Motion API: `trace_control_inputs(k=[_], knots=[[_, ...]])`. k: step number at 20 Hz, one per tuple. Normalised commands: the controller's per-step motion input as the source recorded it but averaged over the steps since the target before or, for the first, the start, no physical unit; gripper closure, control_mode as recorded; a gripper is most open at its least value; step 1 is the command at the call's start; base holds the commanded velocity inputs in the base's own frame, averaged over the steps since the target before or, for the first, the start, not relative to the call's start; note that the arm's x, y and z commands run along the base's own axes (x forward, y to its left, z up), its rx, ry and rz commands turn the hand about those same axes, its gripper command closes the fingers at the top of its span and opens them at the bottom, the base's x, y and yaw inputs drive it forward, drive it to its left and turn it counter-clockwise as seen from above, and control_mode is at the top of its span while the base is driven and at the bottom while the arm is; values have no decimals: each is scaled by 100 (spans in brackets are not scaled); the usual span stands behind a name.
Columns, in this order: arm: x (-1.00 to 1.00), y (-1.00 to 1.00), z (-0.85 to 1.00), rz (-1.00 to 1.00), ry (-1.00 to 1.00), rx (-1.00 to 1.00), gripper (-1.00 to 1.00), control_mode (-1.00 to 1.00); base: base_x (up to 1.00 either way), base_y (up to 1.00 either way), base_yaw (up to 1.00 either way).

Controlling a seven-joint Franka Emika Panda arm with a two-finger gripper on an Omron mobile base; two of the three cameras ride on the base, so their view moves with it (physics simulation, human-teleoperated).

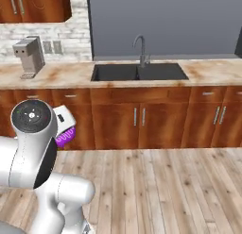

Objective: Take the donuts from the fridge and place them on the empty tray on the dining counter.

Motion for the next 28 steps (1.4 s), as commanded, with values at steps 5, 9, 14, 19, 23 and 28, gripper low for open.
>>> trace_control_inputs(k=[5,9,14,19,23,28], knots=[[0,0,0,0,0,0,100,100,-25,-37,-70],[0,0,0,0,0,0,100,100,-18,-37,-70],[0,0,0,0,0,0,100,100,-14,-34,-71],[0,0,0,0,0,0,100,100,-11,-35,-69],[0,0,0,0,0,0,100,100,-14,-35,-69],[0,0,0,0,0,0,100,100,-13,-35,-68]])
